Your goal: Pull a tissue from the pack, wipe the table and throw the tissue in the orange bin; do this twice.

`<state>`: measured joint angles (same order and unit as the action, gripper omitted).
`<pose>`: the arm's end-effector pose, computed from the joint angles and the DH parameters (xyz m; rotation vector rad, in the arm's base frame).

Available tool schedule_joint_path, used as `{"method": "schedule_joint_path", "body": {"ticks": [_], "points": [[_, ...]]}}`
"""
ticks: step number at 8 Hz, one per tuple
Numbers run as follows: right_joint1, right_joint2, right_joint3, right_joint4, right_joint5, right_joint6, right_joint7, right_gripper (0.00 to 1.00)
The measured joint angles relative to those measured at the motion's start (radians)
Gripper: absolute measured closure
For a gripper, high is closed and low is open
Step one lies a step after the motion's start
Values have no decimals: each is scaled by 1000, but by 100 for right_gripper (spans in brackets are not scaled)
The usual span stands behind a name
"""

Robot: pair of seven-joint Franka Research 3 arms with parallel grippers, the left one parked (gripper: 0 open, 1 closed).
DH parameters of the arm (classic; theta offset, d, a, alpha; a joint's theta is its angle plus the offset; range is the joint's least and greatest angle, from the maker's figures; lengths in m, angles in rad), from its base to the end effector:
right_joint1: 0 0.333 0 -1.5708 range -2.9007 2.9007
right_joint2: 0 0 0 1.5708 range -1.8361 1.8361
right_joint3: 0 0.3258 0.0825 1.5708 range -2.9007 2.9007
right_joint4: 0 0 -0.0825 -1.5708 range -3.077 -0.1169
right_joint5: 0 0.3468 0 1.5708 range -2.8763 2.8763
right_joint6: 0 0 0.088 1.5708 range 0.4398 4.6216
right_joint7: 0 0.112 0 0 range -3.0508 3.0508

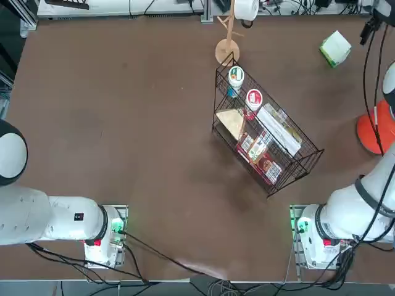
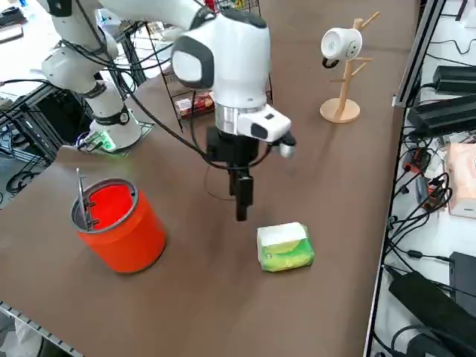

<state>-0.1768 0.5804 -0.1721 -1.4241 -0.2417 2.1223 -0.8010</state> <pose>0.6602 -0.2259 0.3953 2.6910 0.8332 -0.0894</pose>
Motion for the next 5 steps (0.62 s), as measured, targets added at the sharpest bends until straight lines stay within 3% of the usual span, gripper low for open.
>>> {"method": "schedule_joint_path", "body": {"ticks": [2,5], "points": [[-2,99,5,63,56,116,29,1],[-6,186,12,116,274,206,43,5]]}}
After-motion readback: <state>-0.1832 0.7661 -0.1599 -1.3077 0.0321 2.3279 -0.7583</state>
